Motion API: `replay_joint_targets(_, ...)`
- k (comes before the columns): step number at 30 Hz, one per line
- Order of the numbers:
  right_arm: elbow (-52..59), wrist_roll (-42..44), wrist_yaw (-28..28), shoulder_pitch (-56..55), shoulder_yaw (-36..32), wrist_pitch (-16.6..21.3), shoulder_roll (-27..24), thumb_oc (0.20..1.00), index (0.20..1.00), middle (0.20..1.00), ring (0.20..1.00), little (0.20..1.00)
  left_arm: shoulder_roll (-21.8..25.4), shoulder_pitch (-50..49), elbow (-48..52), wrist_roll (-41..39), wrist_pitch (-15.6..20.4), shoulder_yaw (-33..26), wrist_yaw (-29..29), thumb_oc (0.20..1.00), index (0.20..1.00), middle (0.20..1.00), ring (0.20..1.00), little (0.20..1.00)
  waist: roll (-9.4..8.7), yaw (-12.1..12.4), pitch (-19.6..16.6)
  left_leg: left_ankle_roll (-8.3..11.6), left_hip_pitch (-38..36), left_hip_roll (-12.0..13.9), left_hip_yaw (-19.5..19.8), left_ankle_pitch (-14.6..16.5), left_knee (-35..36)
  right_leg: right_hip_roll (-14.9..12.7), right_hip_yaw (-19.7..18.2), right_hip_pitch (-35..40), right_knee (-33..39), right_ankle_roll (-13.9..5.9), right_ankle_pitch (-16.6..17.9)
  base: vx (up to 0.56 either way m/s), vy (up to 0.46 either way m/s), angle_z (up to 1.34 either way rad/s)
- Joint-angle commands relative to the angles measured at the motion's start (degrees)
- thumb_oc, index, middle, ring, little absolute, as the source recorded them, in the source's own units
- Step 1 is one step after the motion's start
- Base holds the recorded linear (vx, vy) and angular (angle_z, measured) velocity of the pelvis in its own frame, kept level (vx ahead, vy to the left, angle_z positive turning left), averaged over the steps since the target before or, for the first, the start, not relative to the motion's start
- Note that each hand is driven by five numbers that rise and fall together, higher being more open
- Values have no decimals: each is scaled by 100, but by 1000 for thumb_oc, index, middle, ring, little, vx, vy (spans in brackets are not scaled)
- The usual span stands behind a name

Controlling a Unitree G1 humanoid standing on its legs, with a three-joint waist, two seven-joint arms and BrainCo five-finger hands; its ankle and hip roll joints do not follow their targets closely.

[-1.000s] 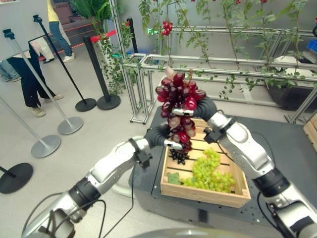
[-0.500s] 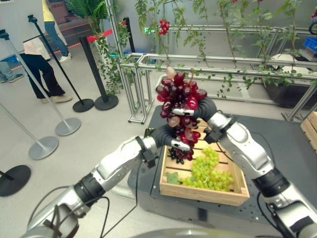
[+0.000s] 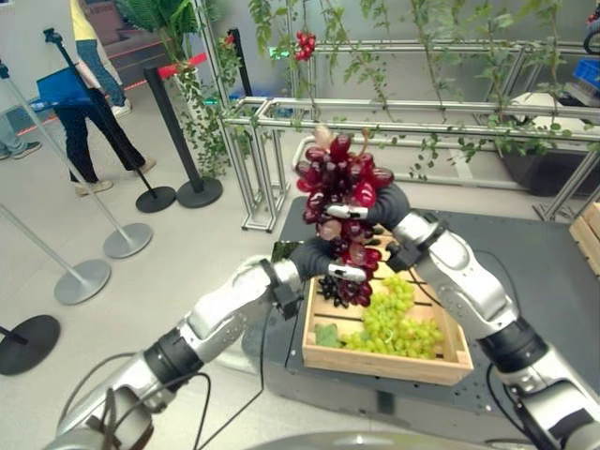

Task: Pick up the fruits from the basket on one side to the basket on the other side

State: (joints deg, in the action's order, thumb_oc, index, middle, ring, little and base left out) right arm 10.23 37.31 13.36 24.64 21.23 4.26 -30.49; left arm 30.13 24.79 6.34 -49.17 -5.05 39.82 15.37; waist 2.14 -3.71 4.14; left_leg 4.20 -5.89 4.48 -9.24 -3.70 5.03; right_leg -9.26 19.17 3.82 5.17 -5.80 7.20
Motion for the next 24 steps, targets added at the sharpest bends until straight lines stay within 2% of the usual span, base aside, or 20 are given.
replay_joint_targets(1,435,448,-12,691,-165,401,198,200,200,200,200,200,-167,289,56,-255,238,-1,56,200,200,200,200,200,-221,35,-86,-315,-120,-269,72,429,-85,-49,91,64,-511,-332,-412,0,0,0)
replay_joint_targets(21,370,528,90,571,-187,409,248,200,200,200,200,200,-248,-232,21,-269,347,-383,134,200,200,200,200,200,-347,144,-114,-345,-91,-318,183,428,-76,-98,152,78,-533,-359,-383,-4,10,1)
replay_joint_targets(22,337,597,93,529,-202,391,273,278,278,278,278,278,-195,-322,70,-247,363,-436,160,200,200,200,200,200,-362,208,-100,-353,-54,-348,255,410,-70,-137,214,78,-553,-369,-372,-23,59,7)
replay_joint_targets(23,354,614,106,494,-197,385,276,1000,1000,1000,1000,1000,-157,-363,104,-234,374,-487,171,200,200,200,200,200,-371,235,-99,-358,-30,-366,295,401,-69,-158,258,78,-564,-374,-363,-33,86,10)
replay_joint_targets(24,378,621,118,453,-204,379,276,1000,1000,1000,1000,1000,-128,-412,119,-198,392,-533,184,200,200,200,200,200,-378,268,-93,-367,-3,-392,348,393,-63,-187,303,79,-575,-383,-351,-21,86,15)
